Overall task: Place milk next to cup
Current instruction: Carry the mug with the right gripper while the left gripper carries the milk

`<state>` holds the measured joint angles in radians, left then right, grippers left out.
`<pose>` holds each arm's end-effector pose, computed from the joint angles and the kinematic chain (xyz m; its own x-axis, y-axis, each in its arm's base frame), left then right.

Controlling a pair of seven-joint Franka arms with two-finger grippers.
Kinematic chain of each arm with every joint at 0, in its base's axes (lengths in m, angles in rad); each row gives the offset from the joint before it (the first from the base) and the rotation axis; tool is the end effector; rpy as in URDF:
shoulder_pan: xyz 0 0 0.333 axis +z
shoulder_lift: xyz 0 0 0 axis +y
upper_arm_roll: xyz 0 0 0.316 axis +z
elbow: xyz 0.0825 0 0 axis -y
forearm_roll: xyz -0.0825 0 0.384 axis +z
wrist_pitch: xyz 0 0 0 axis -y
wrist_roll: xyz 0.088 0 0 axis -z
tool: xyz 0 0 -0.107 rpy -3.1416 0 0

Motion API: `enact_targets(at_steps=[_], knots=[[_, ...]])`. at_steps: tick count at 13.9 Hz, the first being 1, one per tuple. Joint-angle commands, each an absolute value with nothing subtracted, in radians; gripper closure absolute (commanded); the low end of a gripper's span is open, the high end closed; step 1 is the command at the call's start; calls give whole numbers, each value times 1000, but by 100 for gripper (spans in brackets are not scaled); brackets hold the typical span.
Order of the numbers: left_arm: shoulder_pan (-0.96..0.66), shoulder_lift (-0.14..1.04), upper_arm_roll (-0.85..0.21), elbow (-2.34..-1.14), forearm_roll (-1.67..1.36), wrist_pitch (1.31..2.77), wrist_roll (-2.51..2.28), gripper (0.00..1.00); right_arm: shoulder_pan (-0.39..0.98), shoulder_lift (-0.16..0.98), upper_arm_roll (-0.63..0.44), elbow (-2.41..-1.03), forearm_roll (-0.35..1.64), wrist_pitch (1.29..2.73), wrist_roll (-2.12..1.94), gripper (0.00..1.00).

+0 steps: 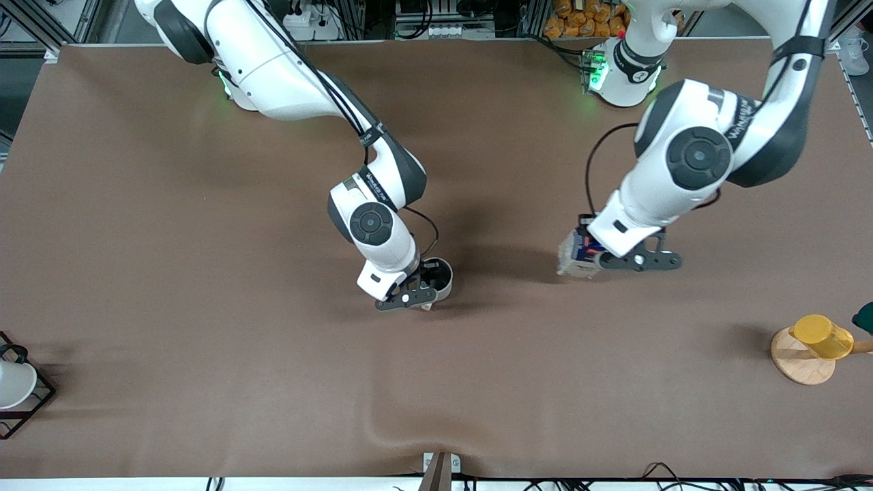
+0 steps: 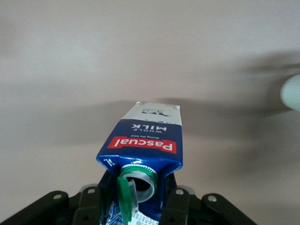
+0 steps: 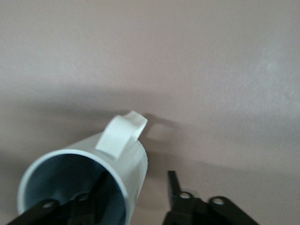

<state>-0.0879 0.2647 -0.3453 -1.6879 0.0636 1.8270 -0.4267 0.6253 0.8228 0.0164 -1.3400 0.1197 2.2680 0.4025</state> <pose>0.5733 -0.2412 0.4413 0.9936 -0.0186 -0.1114 -0.0208 -0.9996 -0.0185 0.6018 0.4498 0.2447 0.9864 0.1569 0.0488 0.1623 -0.9765 -0.1414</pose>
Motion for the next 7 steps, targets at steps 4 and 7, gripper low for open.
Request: enact_targets(at_steps=[4, 7], knots=[[-222, 311, -337, -1580, 0, 1798, -572, 54, 575, 632, 11, -1350, 149, 2062, 443, 0], [-296, 345, -337, -1565, 5, 1801, -656, 54, 484, 582, 12, -1356, 149, 1962, 451, 0]])
